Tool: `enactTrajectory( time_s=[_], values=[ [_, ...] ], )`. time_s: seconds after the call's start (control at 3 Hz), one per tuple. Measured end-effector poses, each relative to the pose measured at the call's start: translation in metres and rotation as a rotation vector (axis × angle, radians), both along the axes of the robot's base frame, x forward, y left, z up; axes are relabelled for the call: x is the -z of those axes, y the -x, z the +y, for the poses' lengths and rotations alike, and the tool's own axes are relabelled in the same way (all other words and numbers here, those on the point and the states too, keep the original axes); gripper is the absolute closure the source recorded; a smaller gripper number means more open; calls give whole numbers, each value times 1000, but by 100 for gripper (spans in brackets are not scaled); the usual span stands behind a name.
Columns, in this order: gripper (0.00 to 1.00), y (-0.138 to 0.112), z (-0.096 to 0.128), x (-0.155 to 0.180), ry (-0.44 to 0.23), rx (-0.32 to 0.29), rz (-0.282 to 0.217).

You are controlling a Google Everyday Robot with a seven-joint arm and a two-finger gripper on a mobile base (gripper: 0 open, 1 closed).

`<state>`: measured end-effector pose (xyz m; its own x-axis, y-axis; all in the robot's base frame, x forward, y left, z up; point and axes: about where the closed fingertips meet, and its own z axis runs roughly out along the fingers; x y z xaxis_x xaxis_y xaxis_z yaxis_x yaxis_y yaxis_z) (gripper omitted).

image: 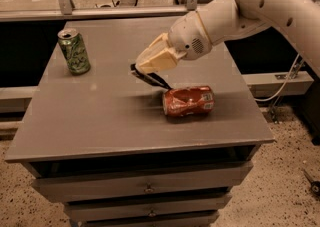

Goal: Move rxbar chocolate near coke can

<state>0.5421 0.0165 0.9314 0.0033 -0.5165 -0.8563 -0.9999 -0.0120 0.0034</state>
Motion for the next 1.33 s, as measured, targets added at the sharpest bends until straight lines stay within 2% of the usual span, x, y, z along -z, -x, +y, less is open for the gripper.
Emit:
enactTrajectory(
  time_s=[0.33, 0.67, 1.33],
  values=[
    [100, 13, 15, 13, 4, -16, 13],
    [76, 18, 25, 26, 18, -16, 24],
    [30, 19, 29, 35, 33, -10, 38]
  ],
)
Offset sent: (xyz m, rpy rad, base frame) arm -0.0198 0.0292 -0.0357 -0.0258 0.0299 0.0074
